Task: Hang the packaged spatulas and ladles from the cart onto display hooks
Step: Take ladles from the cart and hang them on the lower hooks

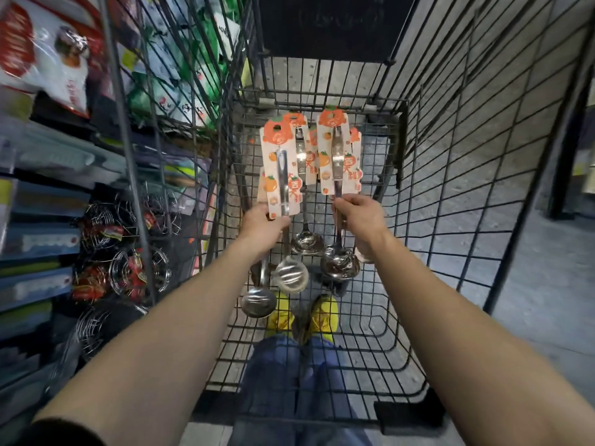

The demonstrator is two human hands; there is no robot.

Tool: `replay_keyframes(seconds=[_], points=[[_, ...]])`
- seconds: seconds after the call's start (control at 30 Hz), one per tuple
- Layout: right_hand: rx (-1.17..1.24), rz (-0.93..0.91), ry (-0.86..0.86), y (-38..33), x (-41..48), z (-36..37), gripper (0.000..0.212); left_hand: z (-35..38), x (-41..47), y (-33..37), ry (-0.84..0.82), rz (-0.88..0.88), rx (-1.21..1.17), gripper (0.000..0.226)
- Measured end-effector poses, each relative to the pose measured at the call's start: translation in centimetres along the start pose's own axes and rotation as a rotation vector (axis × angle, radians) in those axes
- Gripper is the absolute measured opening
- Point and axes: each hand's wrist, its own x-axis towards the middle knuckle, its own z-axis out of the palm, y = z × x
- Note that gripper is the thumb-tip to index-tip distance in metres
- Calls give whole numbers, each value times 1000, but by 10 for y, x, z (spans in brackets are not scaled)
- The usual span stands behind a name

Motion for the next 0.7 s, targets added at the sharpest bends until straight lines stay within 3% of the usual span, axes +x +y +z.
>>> replay_keyframes(seconds=[0.23, 0.6, 0.7], points=[[86, -18, -62, -28, -51, -9, 18, -23, -53, 37, -124, 94, -138, 25], [178, -143, -143, -108, -202, -30, 14, -89, -196, 97, -98, 219, -288, 25], [182, -196, -208, -129, -241, -35, 12, -105, -239, 113, -52, 260, -334, 15]])
